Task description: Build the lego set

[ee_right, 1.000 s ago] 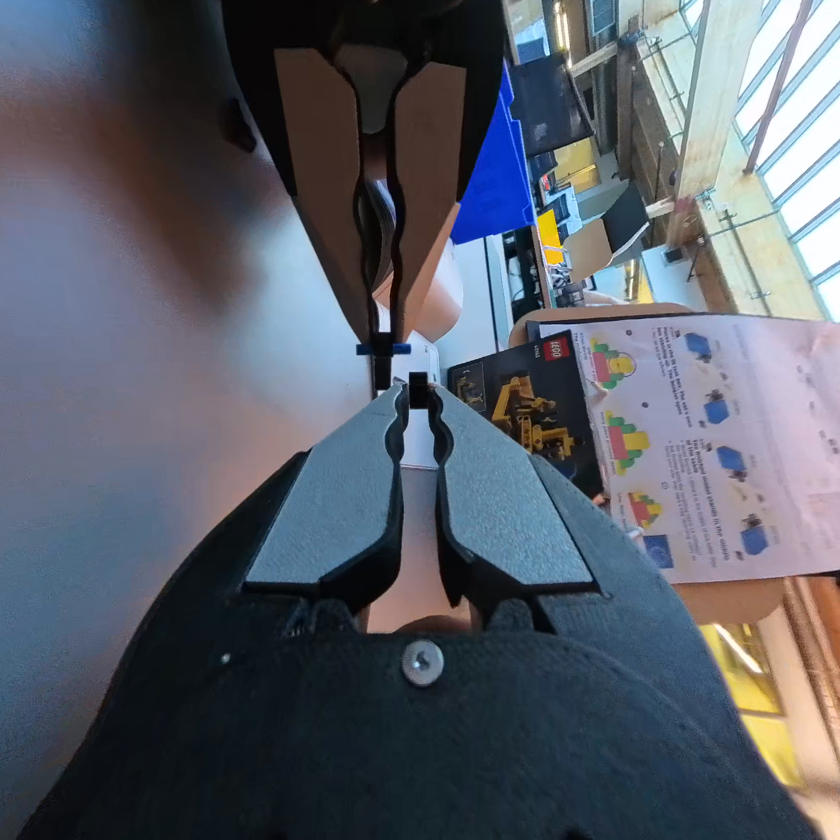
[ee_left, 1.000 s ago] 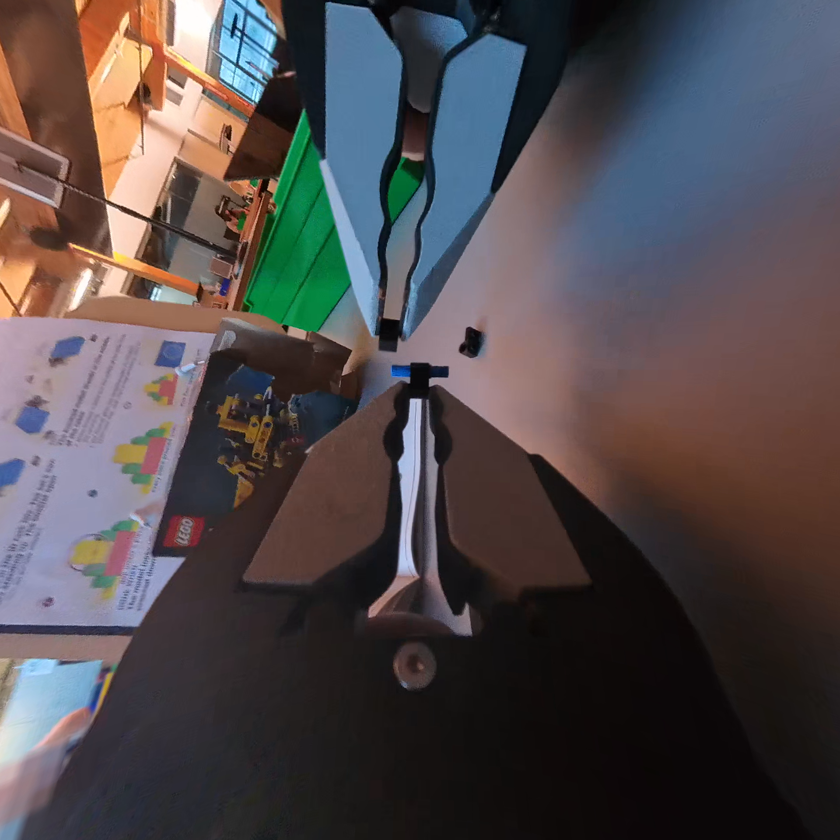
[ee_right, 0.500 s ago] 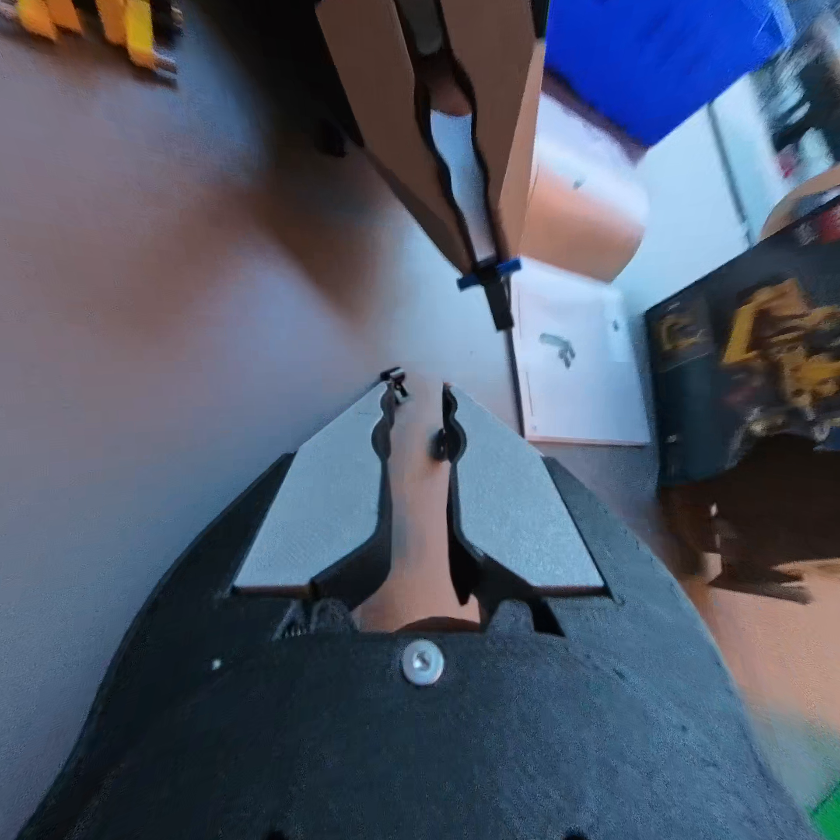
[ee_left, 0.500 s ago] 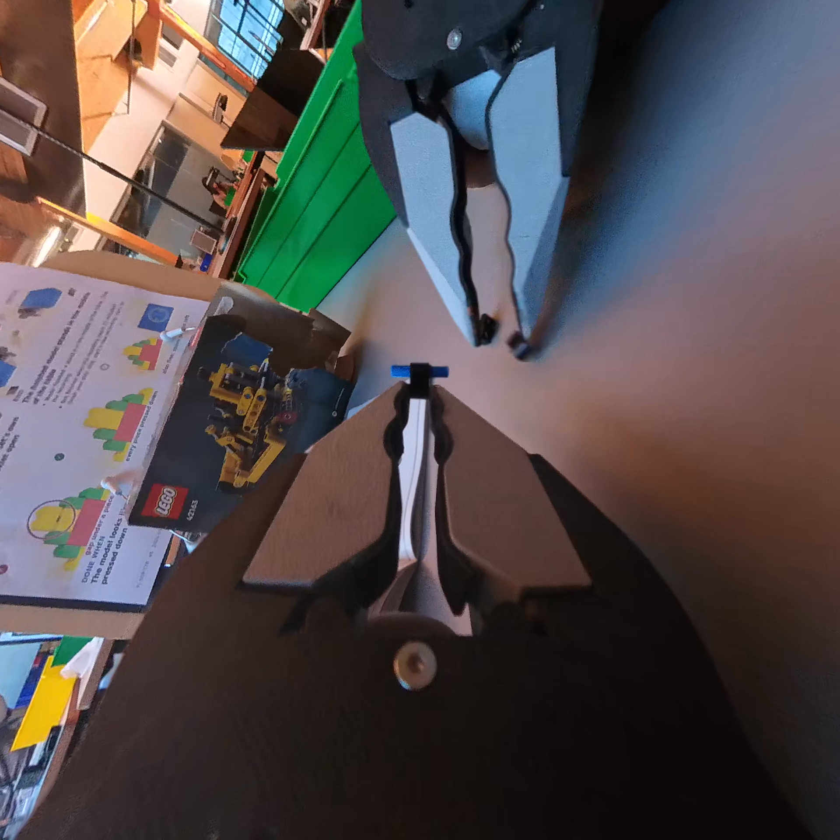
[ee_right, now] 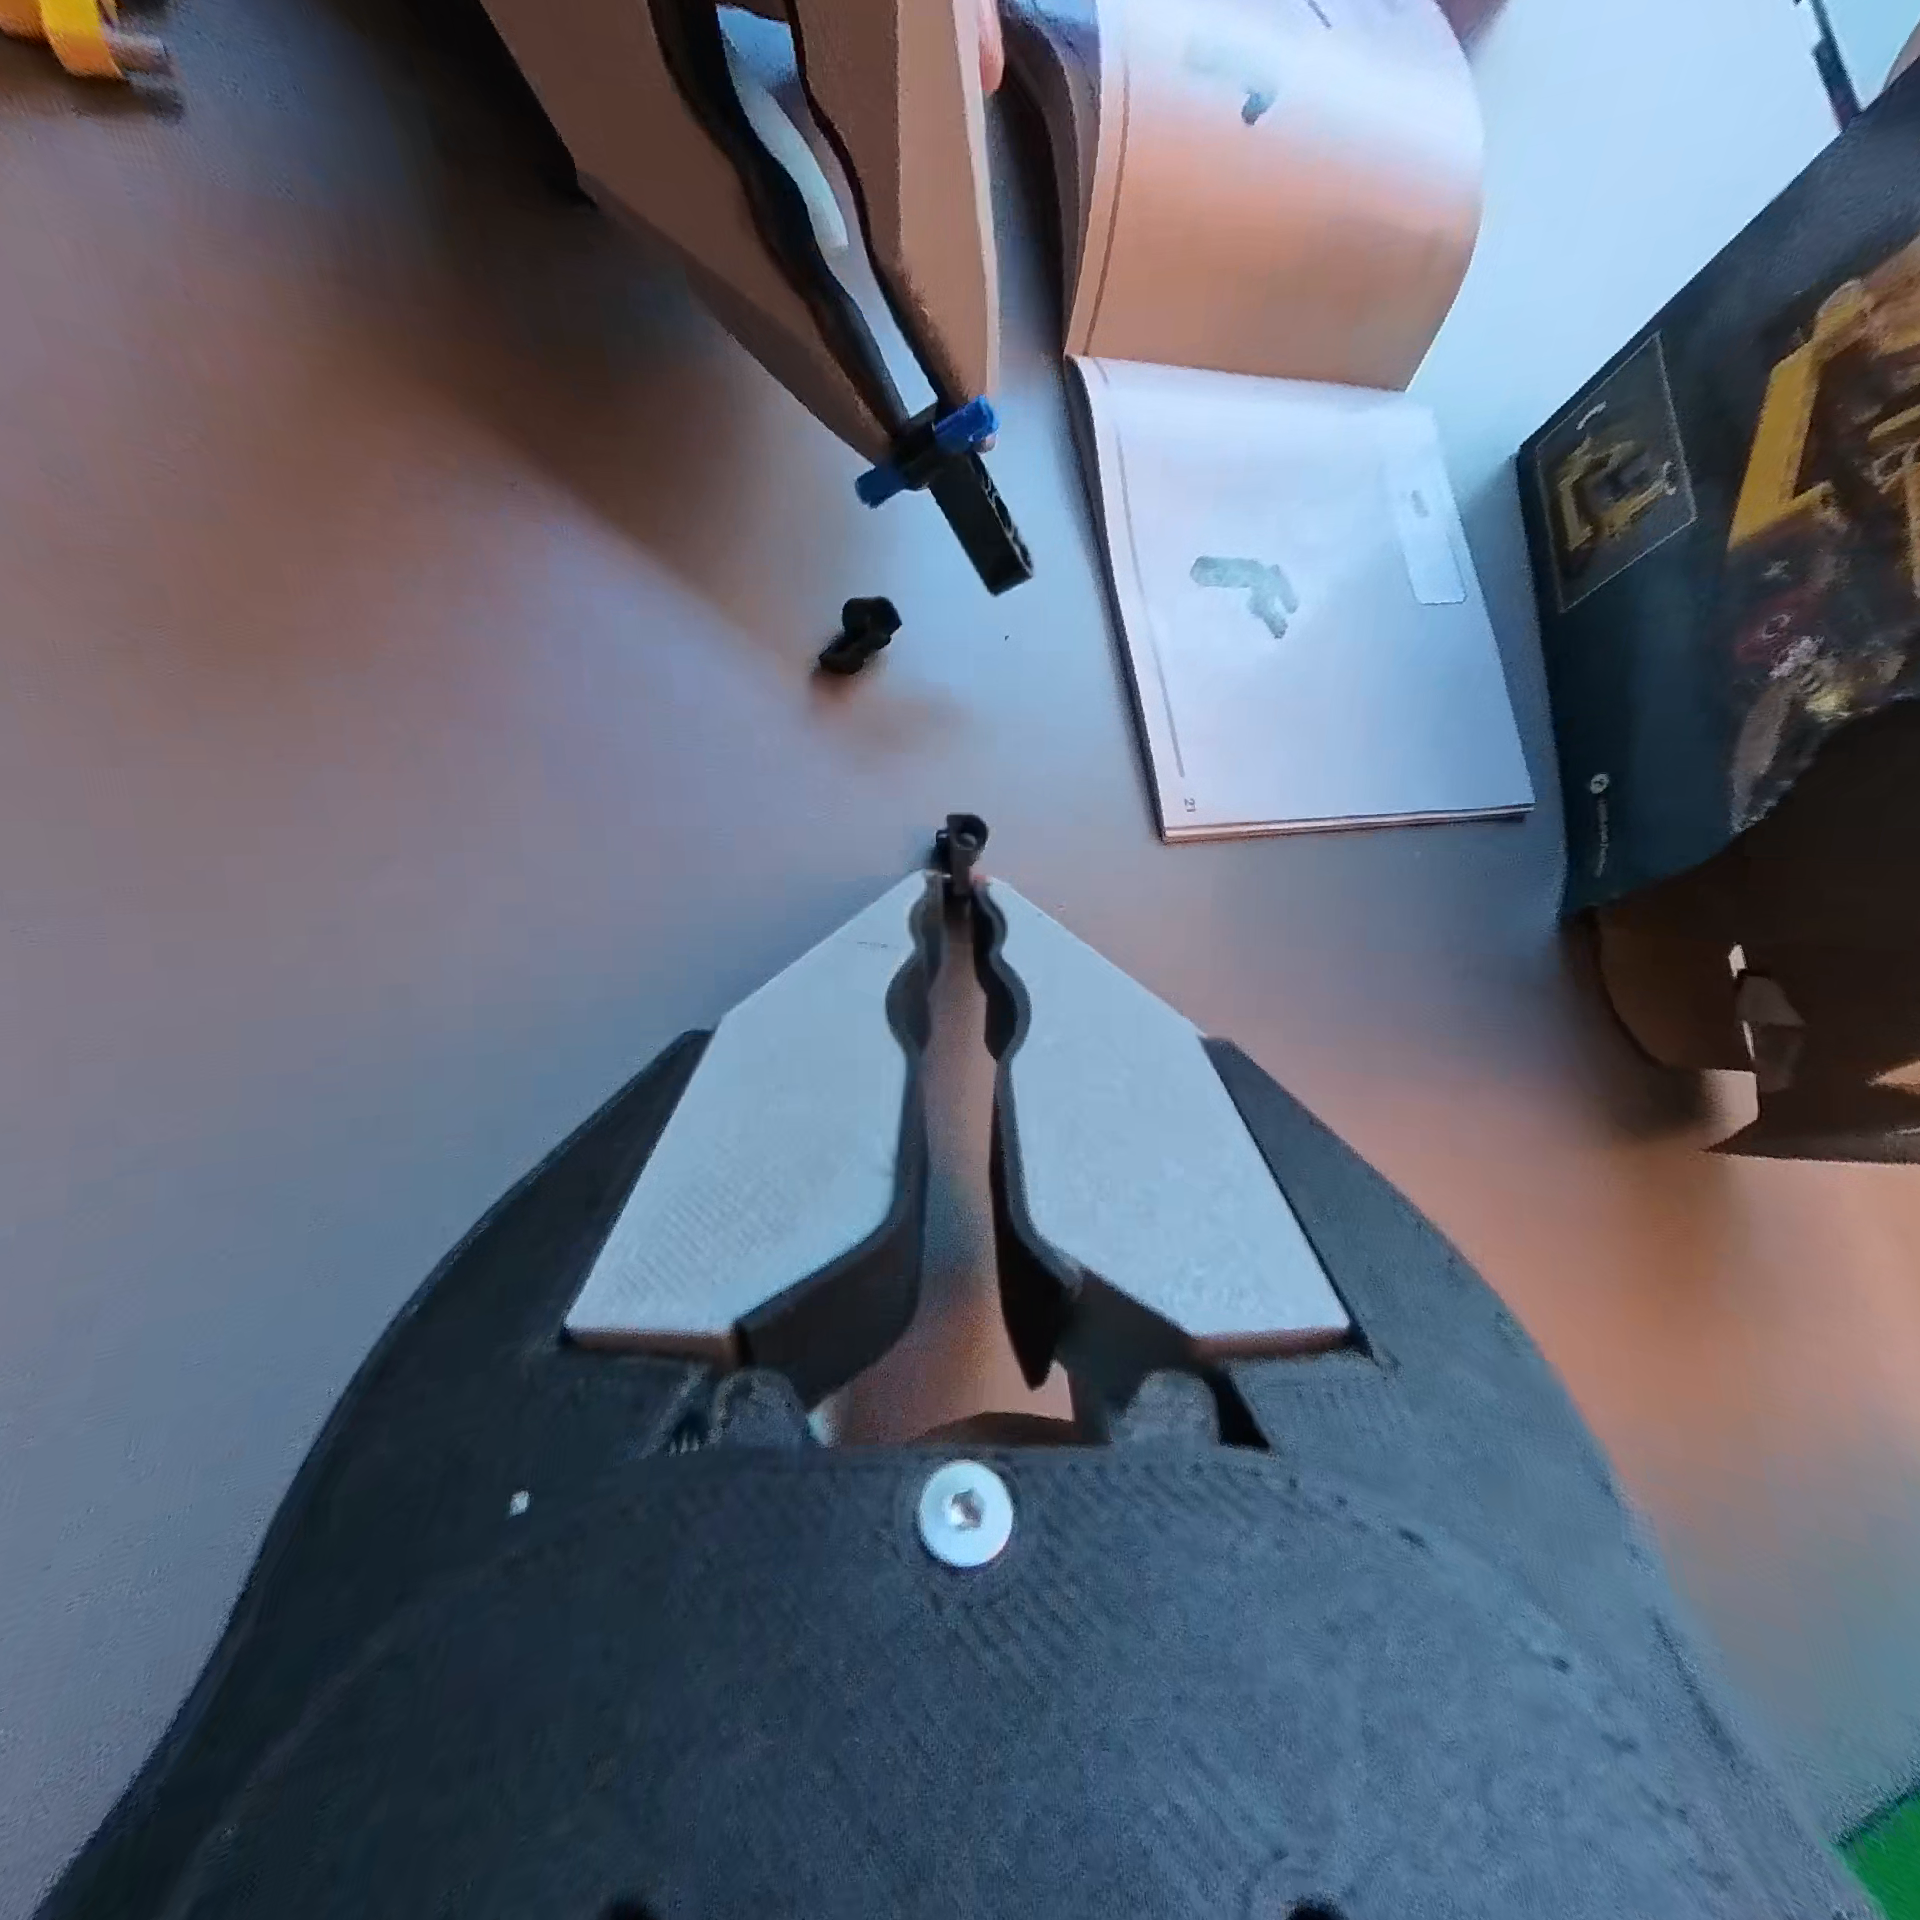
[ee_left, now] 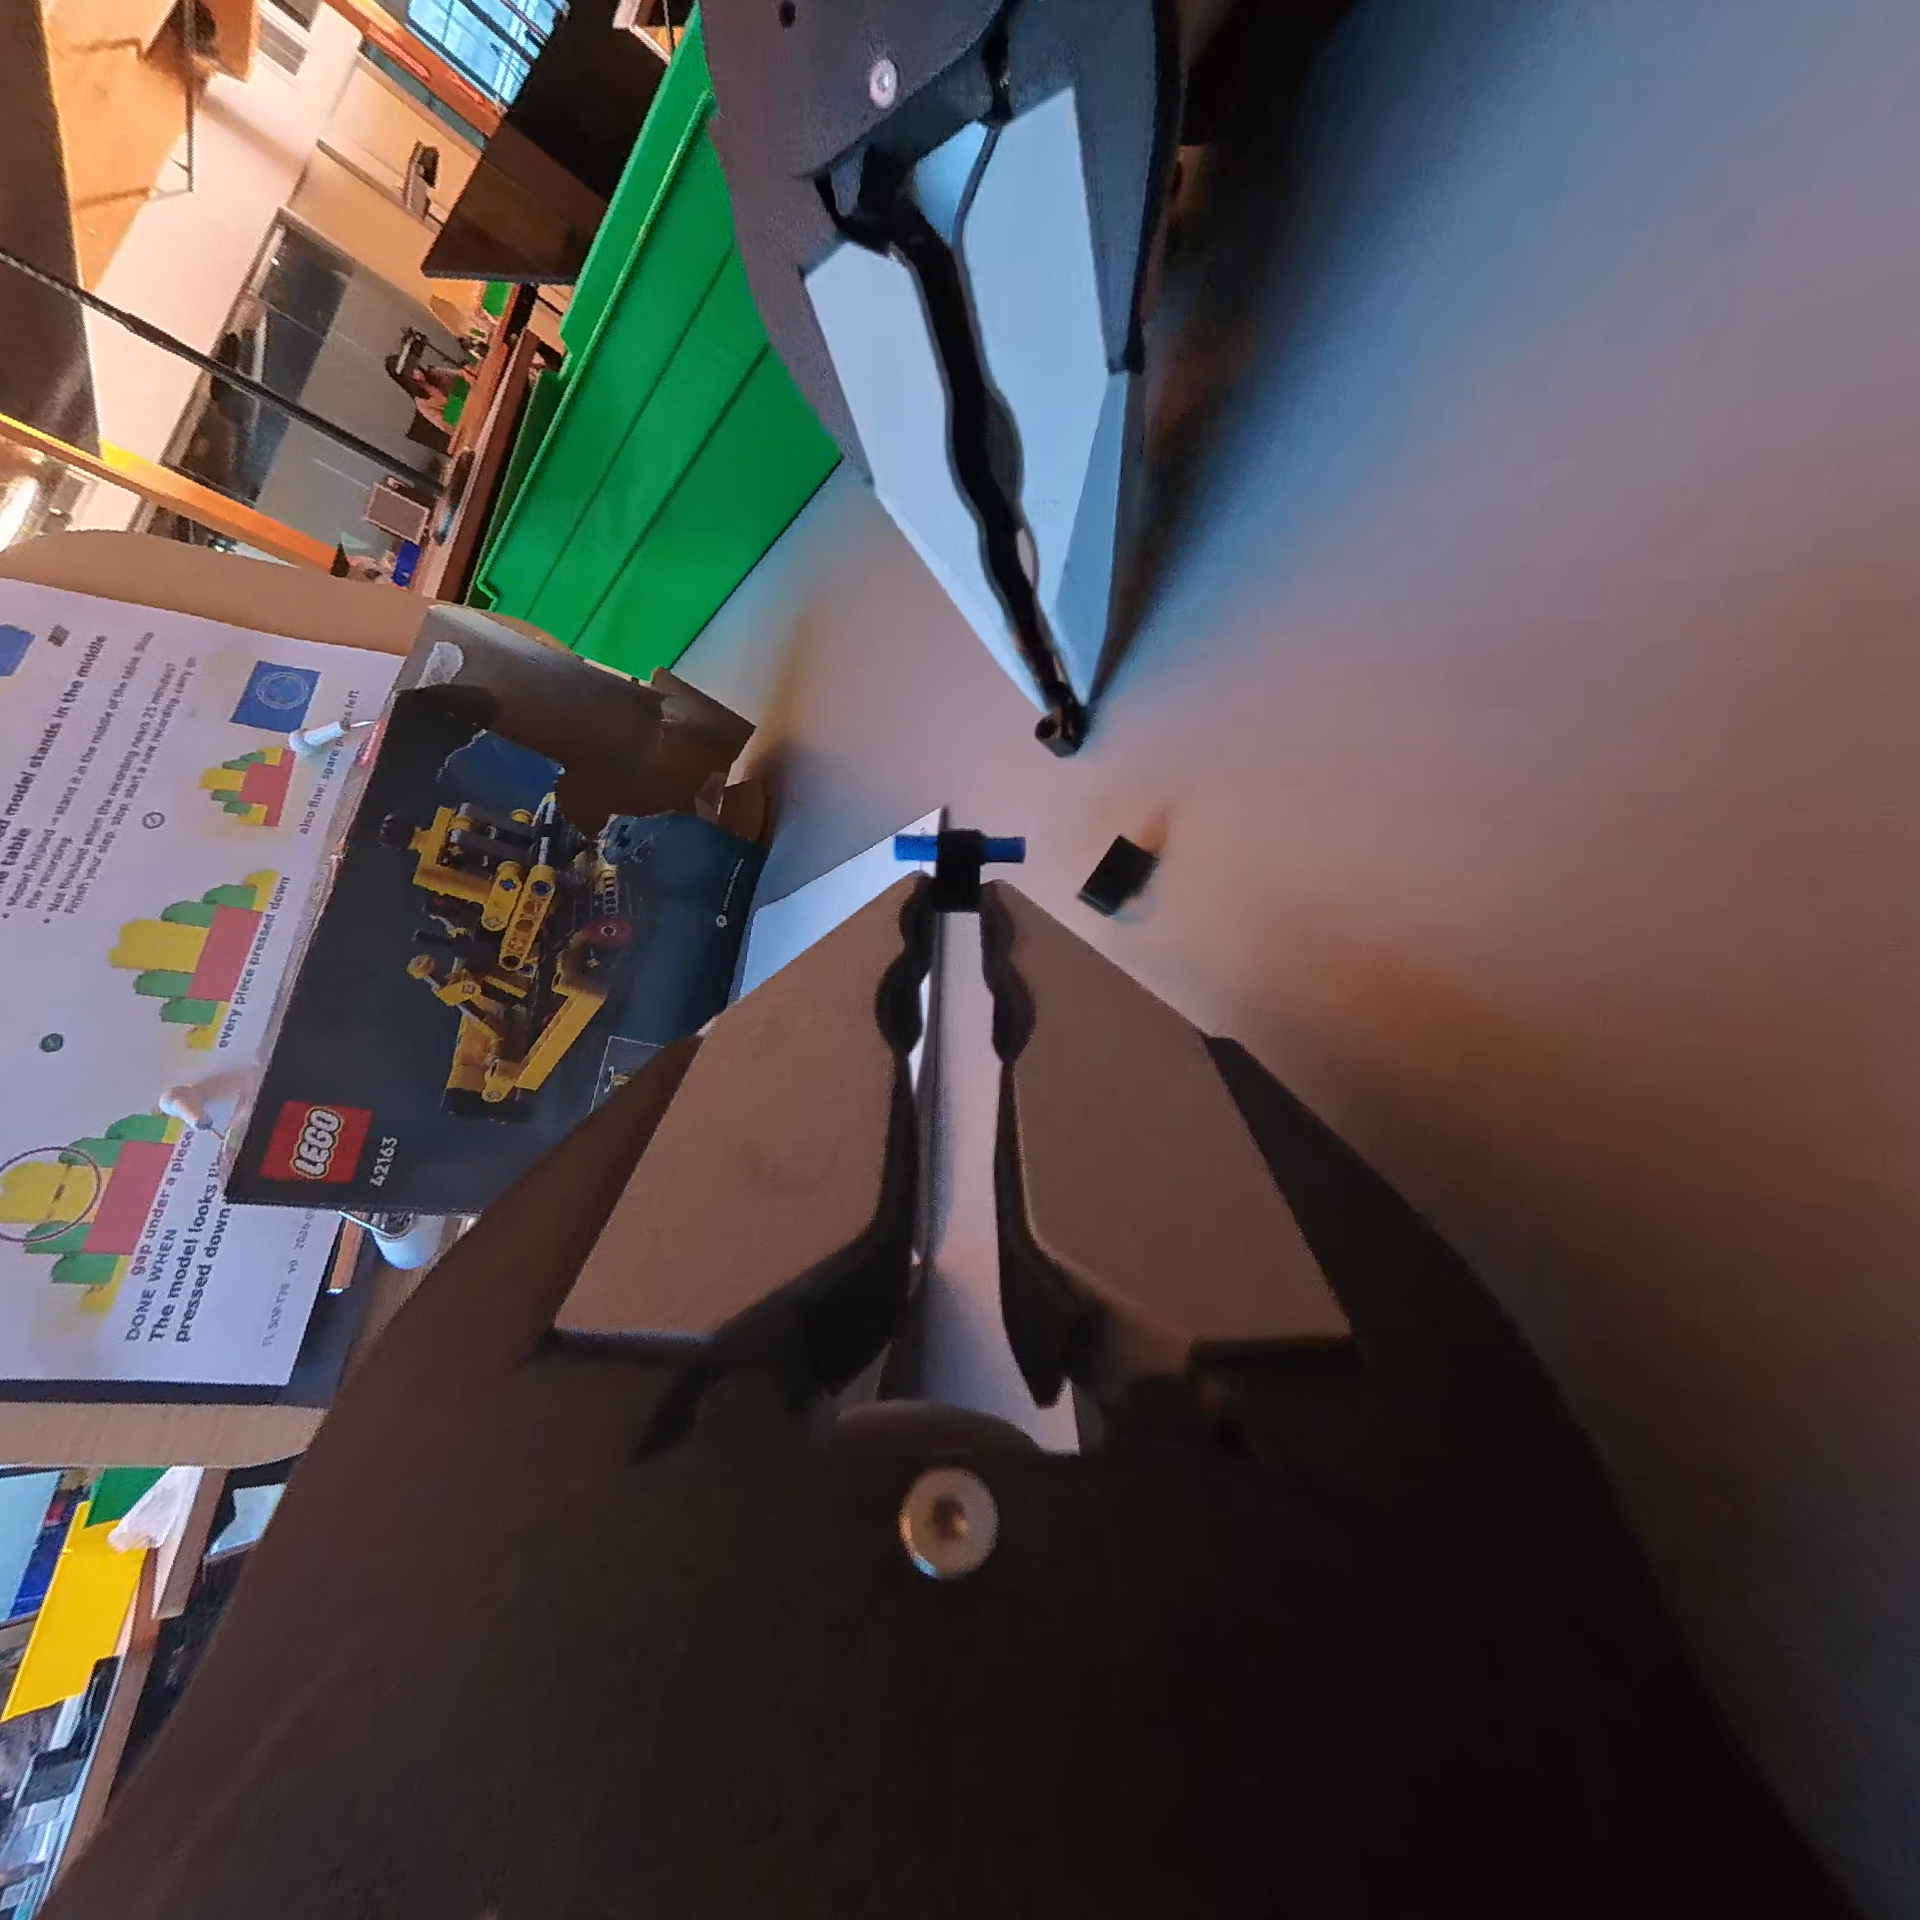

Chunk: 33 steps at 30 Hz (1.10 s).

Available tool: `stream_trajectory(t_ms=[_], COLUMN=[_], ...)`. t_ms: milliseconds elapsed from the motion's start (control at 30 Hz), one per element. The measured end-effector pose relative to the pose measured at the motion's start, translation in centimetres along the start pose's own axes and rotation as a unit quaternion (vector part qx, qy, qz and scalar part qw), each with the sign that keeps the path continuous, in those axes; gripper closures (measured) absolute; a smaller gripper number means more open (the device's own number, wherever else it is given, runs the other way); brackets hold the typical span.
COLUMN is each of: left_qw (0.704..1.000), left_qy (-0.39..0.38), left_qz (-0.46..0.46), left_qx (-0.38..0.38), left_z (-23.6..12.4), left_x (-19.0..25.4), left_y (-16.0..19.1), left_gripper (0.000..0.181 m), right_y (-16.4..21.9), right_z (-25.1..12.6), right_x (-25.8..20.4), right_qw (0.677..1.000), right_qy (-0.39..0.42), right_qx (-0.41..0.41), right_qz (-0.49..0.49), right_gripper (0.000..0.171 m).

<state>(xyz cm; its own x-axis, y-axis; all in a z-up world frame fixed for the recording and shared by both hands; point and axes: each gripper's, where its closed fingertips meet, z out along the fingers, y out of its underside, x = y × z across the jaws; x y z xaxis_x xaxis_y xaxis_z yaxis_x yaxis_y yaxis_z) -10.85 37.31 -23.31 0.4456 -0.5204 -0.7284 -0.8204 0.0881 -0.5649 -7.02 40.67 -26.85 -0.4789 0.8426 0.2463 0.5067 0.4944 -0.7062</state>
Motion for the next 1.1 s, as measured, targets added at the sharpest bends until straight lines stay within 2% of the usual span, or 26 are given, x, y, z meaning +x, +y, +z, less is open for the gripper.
stream_trajectory(t_ms=[167, 267, 333, 433, 567, 700, 1100], left_qw=[1.0, 0.999, 0.996, 0.986, 0.973, 0.967, 0.963], left_qy=[0.007, 0.011, 0.03, 0.071, 0.083, 0.094, 0.109], left_qz=[0.014, 0.037, 0.043, 0.009, -0.03, -0.028, -0.02], left_qx=[0.011, 0.027, 0.066, 0.147, 0.214, 0.235, 0.245], left_z=[0.0, 0.0, -0.3, -1.3, -2.5, -2.9, -3.2], left_x=[0.5, 1.0, 1.8, 2.7, 2.1, 2.6, 3.4], left_y=[-0.4, -1.0, -2.1, -4.1, -5.8, -6.7, -7.2], left_gripper=[0.176, 0.176, 0.176, 0.176, 0.176, 0.176, 0.176], right_y=[-0.4, -2.5, -4.5, -6.9, -8.3, -9.3, -9.0], right_z=[0.0, -1.0, -2.4, -5.0, -6.6, -6.8, -6.2], right_x=[-0.4, -0.9, -1.6, -2.9, -3.1, -3.8, -5.2], right_qw=[0.999, 0.989, 0.965, 0.919, 0.872, 0.84, 0.841], right_qy=[-0.026, -0.084, -0.159, -0.262, -0.334, -0.39, -0.421], right_qx=[0.008, 0.08, 0.15, 0.251, 0.306, 0.315, 0.275], right_qz=[0.028, 0.091, 0.142, 0.156, 0.186, 0.207, 0.2], right_gripper=[0.169, 0.17, 0.17, 0.17, 0.17, 0.17, 0.17])
